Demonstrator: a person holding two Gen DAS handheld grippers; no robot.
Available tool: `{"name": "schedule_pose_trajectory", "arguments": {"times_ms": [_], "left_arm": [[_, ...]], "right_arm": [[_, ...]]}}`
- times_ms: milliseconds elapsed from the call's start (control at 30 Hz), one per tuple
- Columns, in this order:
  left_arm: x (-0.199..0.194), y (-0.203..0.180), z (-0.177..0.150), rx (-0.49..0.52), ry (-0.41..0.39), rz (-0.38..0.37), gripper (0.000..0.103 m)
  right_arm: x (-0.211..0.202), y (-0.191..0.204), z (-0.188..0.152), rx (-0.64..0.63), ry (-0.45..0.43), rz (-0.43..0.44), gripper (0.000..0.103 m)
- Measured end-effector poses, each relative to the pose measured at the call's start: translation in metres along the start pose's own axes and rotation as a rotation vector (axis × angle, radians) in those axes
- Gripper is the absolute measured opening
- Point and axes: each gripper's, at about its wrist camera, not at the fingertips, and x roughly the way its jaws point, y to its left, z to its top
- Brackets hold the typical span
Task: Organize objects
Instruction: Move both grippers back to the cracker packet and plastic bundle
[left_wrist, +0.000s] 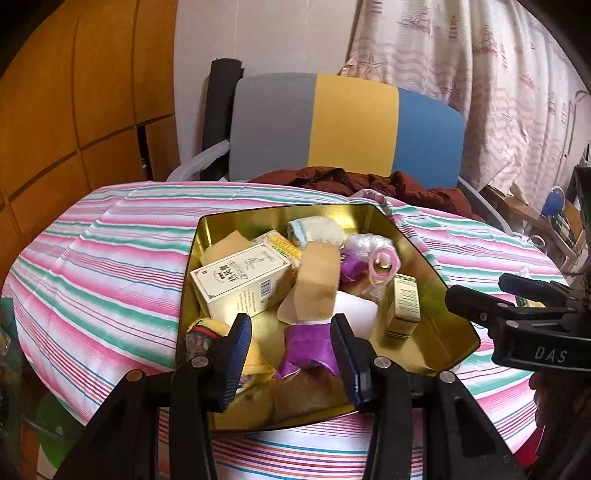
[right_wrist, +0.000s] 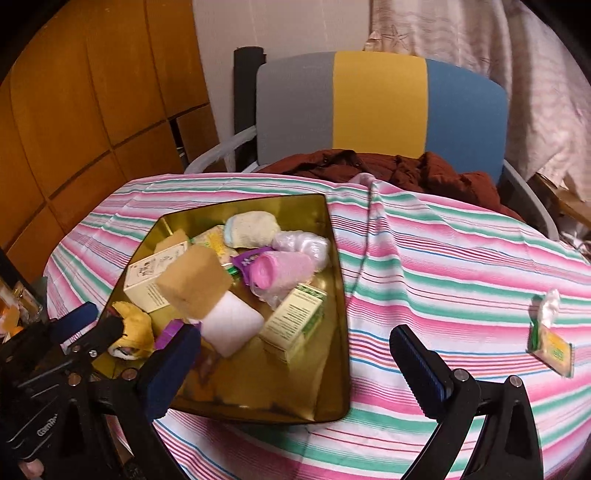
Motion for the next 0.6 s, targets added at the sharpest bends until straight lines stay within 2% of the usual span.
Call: {"name": "schedule_pose_trajectory", "arguments": {"times_ms": [333, 600], "left_arm": [[-0.003, -0.021, 0.002, 0.065, 0.001, -0.043, 0.045], [0.001, -0.048, 0.005, 0.128, 0.019, -0.101, 0.045]], "right_arm": [[-0.003, -0.045, -0.008, 0.05, 0.053, -0.077, 0.103], [-0.015, -0.103, -0.008, 0.136, 0.098, -0.123, 0.103]]}}
